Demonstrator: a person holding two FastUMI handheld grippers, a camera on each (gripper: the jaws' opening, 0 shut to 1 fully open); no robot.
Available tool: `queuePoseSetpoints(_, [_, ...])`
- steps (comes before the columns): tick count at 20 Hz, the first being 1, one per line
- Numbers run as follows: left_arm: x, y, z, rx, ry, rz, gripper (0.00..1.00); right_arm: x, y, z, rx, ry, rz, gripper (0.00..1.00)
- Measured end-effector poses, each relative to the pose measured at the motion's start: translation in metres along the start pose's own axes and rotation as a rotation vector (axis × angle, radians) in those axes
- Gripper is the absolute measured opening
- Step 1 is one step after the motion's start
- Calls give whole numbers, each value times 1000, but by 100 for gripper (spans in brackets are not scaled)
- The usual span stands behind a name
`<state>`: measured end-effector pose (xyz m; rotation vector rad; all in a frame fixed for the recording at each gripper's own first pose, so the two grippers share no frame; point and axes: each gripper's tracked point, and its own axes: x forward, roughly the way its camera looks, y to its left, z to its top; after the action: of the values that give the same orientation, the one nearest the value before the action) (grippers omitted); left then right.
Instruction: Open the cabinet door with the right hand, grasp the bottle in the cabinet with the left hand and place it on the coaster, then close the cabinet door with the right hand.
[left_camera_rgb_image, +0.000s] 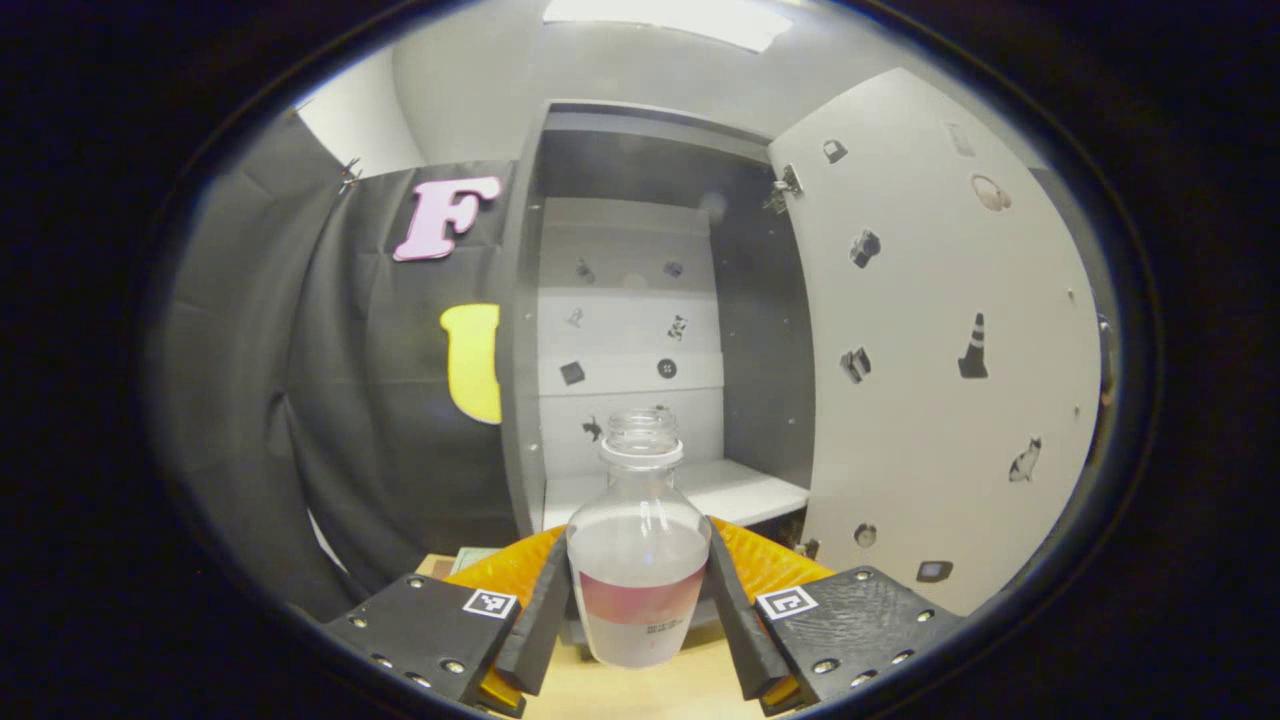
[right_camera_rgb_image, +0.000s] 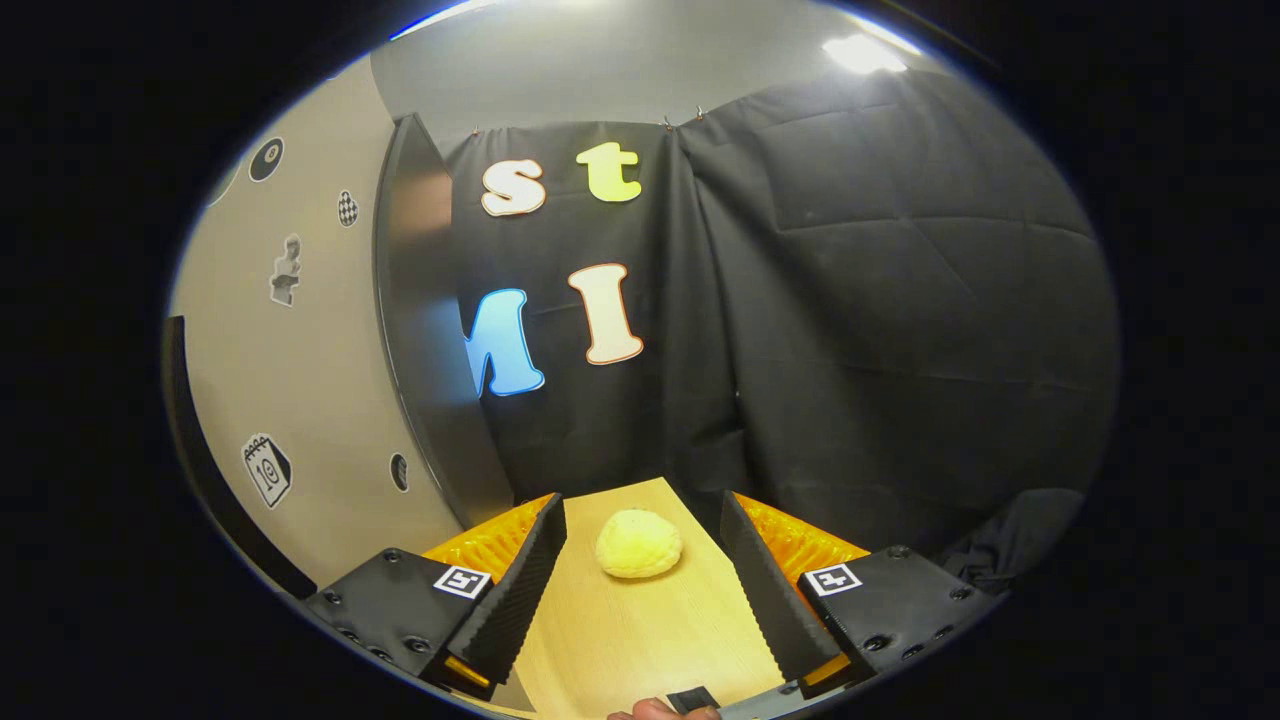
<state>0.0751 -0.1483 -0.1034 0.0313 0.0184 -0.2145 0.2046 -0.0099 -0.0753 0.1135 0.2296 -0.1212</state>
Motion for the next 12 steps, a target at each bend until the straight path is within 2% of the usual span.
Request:
queuePoseSetpoints(2, [-17, 13, -32, -12, 30, 42, 70, -8, -6, 1, -17, -17, -32, 98])
queuePoseSetpoints(6, [-55, 36, -94, -45, 43, 162, 72, -25, 0, -6, -10, -27, -31, 98])
queuePoseSetpoints(10, [-80, 47, -150, -92, 61, 245, 70, -38, -3, -16, -13, -7, -44, 98])
queuePoseSetpoints(12, [-87, 45, -178, -102, 84, 260, 72, -44, -2, -19, -14, -8, -50, 98])
